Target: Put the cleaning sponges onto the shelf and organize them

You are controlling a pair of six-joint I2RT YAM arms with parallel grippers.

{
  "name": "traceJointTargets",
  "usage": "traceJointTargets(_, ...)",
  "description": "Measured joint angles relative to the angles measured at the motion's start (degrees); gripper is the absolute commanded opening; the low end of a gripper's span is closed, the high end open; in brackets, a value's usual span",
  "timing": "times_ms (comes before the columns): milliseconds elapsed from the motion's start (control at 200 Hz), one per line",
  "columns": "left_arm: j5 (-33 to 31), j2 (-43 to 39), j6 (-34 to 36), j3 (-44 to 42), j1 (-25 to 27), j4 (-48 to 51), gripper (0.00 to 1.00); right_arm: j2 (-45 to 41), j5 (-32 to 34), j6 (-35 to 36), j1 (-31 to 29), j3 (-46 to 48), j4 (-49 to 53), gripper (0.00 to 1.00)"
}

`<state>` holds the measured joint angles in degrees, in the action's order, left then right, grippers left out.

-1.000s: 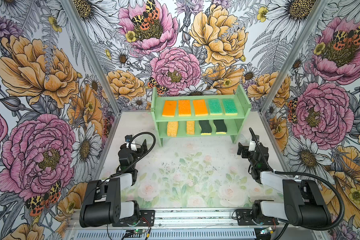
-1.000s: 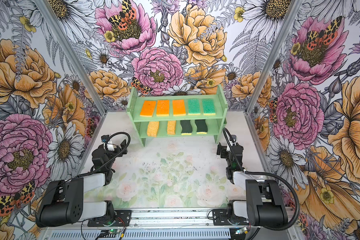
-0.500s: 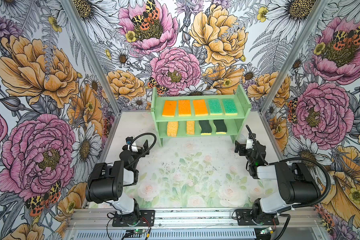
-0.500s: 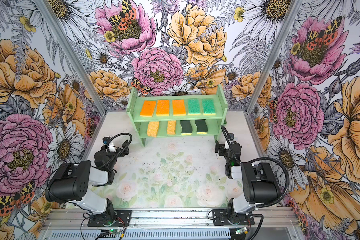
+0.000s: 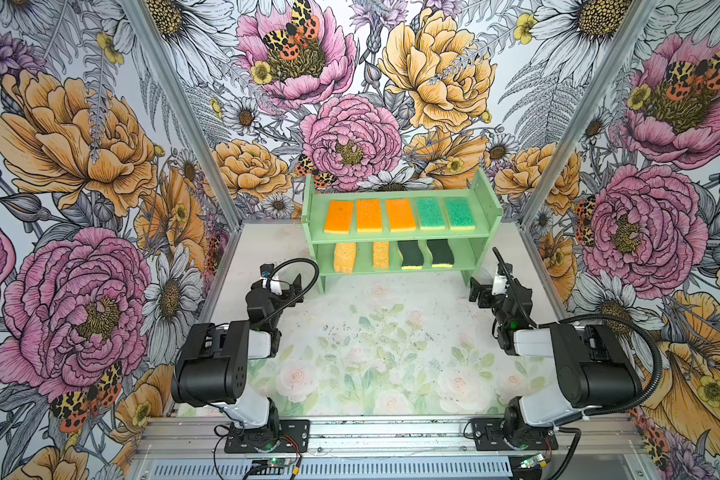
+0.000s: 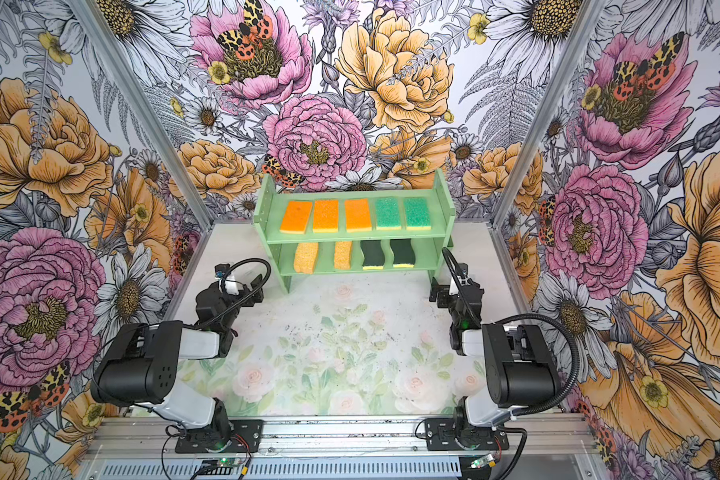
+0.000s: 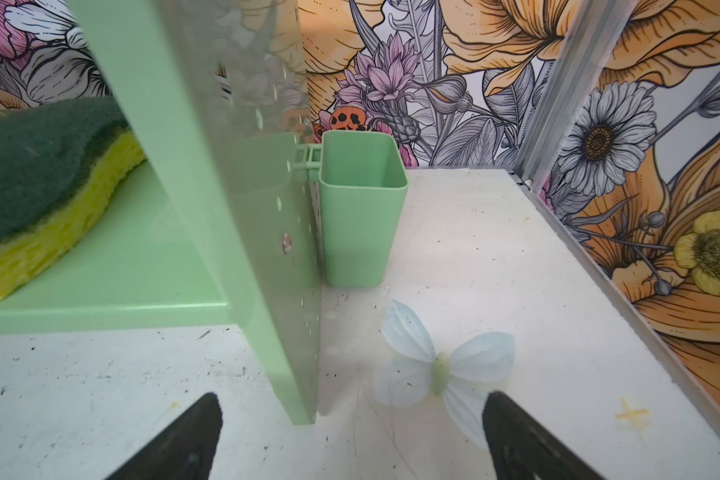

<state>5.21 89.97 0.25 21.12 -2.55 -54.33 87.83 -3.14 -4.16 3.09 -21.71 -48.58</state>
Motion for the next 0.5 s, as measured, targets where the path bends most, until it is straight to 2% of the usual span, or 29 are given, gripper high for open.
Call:
traceJointTargets(190, -3.85, 0.00, 1.29, -0.02, 2.64, 0.13, 0.99, 0.00, 0.02, 0.00, 0.00, 0.00, 0.00, 1.00)
traceJointTargets(500, -4.17, 0.00, 1.25, -0.02, 1.77, 0.50, 0.99, 0.00, 0.02, 0.00, 0.00, 0.00, 0.00, 1.00)
